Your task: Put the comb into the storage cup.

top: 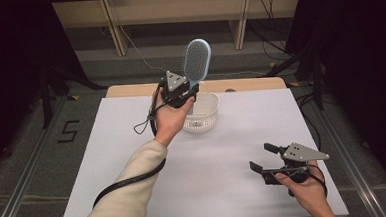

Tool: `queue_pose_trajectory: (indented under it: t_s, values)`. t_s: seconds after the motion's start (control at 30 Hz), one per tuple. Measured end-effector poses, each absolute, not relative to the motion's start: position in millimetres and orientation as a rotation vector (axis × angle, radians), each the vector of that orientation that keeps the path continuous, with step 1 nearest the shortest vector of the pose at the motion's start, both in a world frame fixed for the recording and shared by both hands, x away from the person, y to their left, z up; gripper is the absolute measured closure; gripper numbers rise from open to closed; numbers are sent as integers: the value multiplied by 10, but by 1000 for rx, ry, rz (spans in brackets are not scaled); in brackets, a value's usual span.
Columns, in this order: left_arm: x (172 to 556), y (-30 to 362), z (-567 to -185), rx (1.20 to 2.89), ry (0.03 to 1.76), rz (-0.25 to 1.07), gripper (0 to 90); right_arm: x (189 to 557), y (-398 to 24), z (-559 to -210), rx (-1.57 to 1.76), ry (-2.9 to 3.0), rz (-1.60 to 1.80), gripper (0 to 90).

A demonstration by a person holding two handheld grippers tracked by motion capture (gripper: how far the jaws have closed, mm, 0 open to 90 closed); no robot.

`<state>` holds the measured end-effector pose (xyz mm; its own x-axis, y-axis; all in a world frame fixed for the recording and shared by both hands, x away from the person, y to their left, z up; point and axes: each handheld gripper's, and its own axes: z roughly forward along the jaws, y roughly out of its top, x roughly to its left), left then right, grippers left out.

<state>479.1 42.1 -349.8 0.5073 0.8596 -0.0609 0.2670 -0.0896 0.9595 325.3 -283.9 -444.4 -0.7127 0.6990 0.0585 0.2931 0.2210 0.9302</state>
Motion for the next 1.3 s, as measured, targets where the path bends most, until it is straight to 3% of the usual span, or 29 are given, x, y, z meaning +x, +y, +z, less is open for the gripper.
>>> queue_pose_trajectory:
  t_s: [1.3]
  values:
    - [4976,279,-3610,1587,990,678,695,3251,-2841,-4444,918,2125,1502,159]
